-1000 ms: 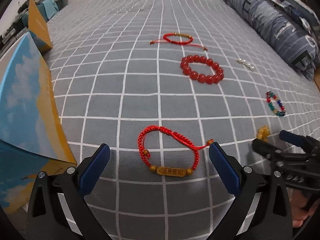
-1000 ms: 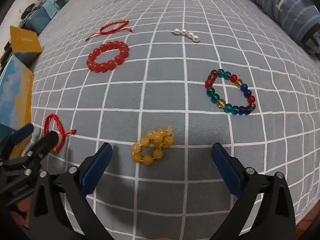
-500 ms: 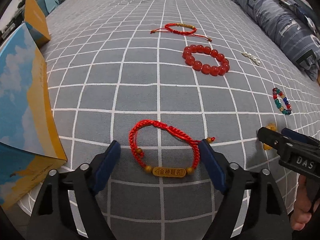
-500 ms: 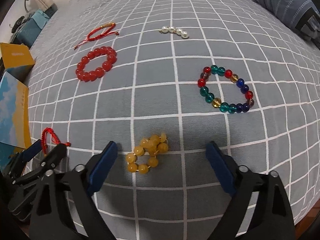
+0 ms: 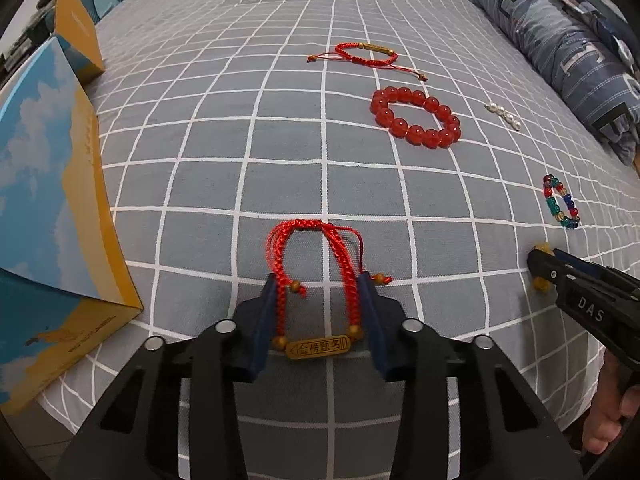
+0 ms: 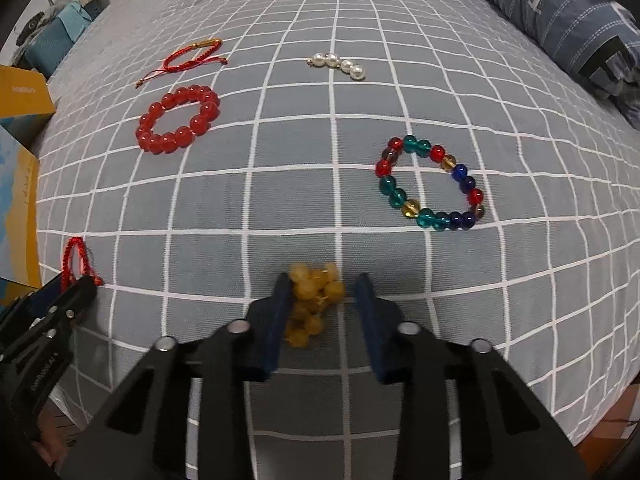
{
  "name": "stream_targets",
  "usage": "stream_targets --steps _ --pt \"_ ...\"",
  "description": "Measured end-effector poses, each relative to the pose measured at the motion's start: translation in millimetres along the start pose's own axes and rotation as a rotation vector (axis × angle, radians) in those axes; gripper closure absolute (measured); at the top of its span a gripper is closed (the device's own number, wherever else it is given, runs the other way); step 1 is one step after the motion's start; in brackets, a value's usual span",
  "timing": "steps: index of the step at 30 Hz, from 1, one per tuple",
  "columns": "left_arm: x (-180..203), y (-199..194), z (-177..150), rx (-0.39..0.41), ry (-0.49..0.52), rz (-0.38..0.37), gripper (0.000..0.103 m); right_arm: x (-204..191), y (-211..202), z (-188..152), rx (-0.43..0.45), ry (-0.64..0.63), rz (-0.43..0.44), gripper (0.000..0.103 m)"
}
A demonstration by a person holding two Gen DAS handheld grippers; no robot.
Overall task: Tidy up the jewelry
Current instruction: 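Grasp the amber bead bracelet with the right tool while the left tool grasps the red cord bracelet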
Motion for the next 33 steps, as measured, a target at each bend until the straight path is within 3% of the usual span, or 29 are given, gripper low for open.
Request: stream_targets --steps 2,8,24,33 --pt "1 -1 -1 -0.003 0.002 -0.007 0.071 2 -2 -2 -0.003 0.004 0.002 0.086" --pt "4 -6 -3 0.000 0.025 -0.030 0.097 1 -3 -3 -0.005 0.019 0.009 0.087" --pt "-1 -32 1 0.084 0.020 -0.055 0.098 2 -21 4 0.073 0.051 0.072 0.088" --pt "1 -58 8 0.210 0.036 -0.025 0.099 1 -35 7 0.146 0.041 0.072 0.088"
Point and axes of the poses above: each gripper's, at about its wrist camera, not at the fingertips, and y roughly the way its jaws point, x to its right, z to its top, the point moved 5 cm from there along y, roughly the way its jaws point, and after that the axes turned 3 degrees about -x, right-handed, at the moved point
